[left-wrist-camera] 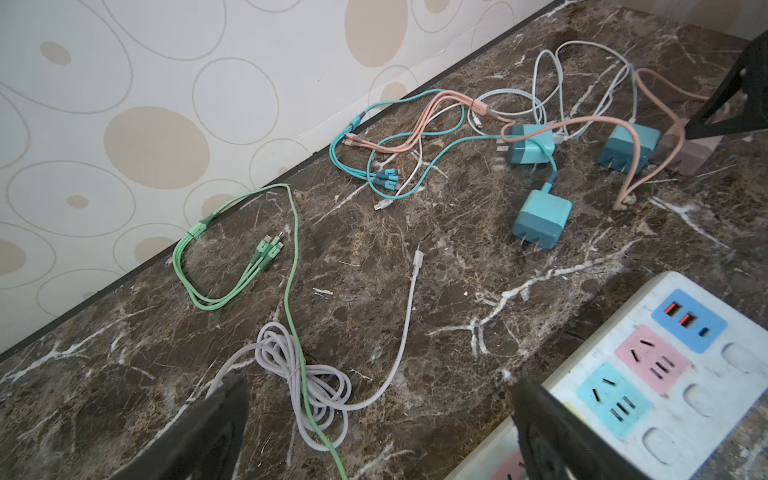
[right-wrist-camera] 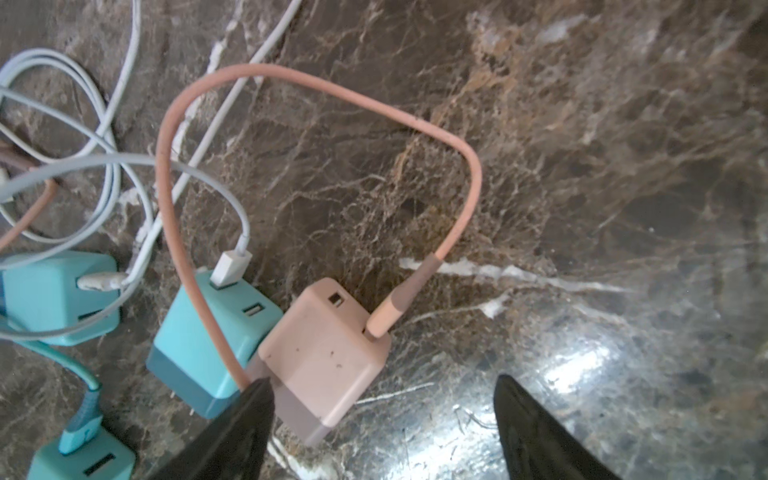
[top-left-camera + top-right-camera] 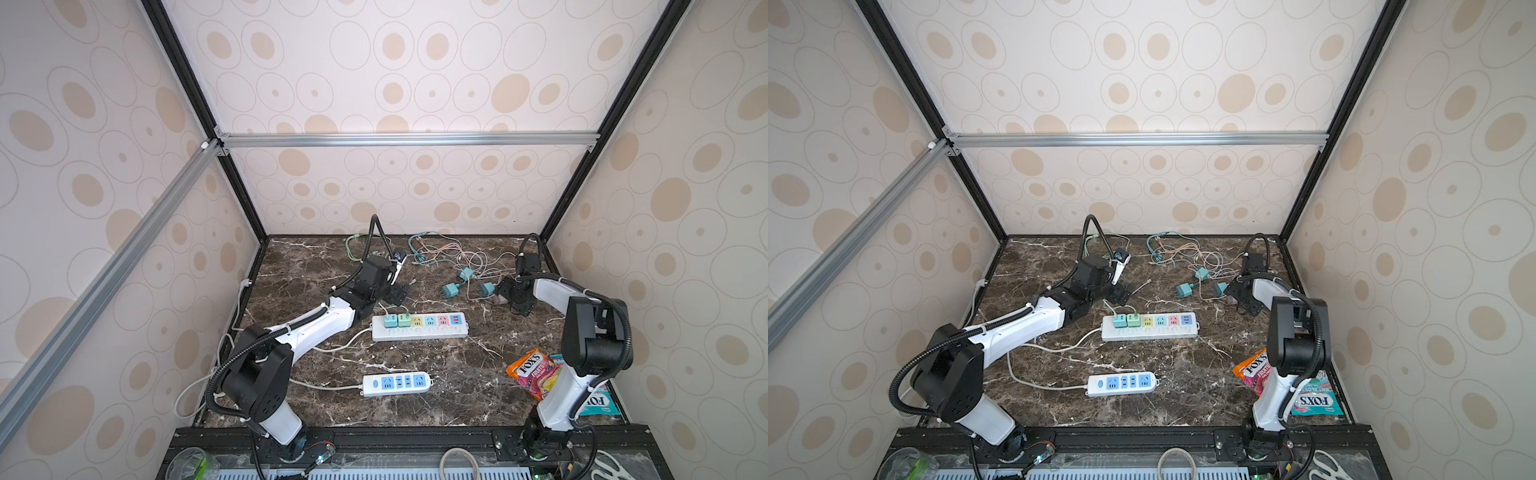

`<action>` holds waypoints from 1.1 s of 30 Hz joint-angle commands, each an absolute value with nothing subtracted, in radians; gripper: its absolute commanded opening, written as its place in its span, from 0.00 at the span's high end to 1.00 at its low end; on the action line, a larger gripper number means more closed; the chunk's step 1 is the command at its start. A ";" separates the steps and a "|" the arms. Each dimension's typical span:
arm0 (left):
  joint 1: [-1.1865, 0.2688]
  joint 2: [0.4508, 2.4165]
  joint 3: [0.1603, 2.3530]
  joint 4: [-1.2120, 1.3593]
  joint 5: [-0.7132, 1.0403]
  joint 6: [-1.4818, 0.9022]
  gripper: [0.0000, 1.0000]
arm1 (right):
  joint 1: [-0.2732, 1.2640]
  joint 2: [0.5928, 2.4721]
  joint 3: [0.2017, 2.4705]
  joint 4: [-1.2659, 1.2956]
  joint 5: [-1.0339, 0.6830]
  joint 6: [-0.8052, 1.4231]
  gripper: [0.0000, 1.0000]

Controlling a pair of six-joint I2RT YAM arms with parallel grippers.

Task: Insert the plug
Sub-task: 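Move the right gripper over the pink charger in the cable pile, then close the right gripper on the pink charger and lift it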

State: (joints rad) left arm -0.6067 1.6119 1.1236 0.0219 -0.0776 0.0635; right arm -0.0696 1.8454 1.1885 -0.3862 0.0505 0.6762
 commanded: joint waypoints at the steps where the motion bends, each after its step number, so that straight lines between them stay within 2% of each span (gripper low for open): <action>1: -0.603 1.624 1.127 0.008 -0.092 0.068 0.02 | -0.072 1.890 1.222 -0.391 0.032 0.703 0.15; 15: -0.602 1.638 1.127 -0.006 -0.095 0.070 0.01 | -0.060 1.935 1.249 -0.489 0.034 0.638 0.20; 26: -0.603 1.646 1.130 -0.010 -0.091 0.063 0.02 | -0.053 1.872 1.189 -0.528 0.071 0.572 0.24; 33: -0.603 1.650 1.132 -0.009 -0.083 0.058 0.02 | -0.029 1.865 1.189 -0.543 0.114 0.558 0.36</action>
